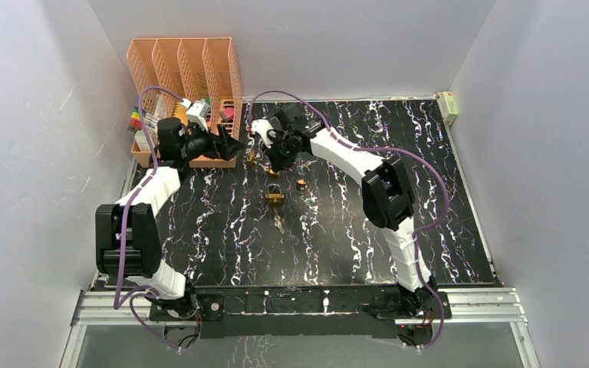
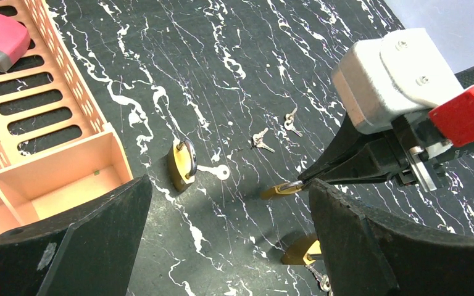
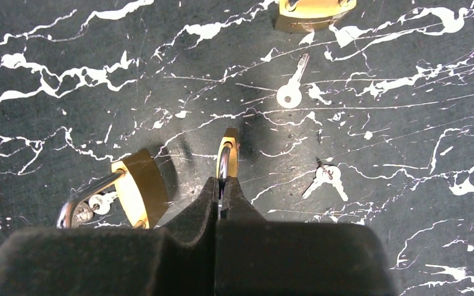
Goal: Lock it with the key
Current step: Move the lock to the center of the board.
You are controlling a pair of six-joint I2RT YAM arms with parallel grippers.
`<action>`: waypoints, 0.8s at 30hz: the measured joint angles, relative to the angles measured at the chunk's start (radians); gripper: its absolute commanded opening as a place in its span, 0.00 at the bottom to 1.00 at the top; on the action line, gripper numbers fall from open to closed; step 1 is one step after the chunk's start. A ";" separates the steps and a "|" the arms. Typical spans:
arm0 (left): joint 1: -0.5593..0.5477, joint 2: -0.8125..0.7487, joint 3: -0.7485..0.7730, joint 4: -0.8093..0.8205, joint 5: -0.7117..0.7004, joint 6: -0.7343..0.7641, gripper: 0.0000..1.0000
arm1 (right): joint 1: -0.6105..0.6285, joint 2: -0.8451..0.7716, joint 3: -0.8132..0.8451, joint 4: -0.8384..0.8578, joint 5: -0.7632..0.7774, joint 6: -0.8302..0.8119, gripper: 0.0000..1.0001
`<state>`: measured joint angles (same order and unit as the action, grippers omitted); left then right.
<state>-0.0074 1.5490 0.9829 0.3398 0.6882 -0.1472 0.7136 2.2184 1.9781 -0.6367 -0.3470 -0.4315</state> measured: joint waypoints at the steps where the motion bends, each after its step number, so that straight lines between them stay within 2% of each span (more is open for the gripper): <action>1: 0.000 0.000 0.000 -0.001 -0.001 0.001 0.98 | 0.000 0.002 0.000 -0.006 0.000 -0.008 0.00; 22: 0.000 0.002 0.001 -0.006 -0.001 0.008 0.98 | 0.000 0.061 0.000 -0.043 -0.033 -0.059 0.00; 24: 0.000 0.002 0.001 -0.006 -0.001 0.009 0.98 | 0.000 0.061 0.000 -0.041 -0.040 -0.062 0.06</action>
<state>-0.0074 1.5509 0.9843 0.3336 0.6876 -0.1379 0.7133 2.2791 1.9781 -0.6775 -0.3869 -0.4933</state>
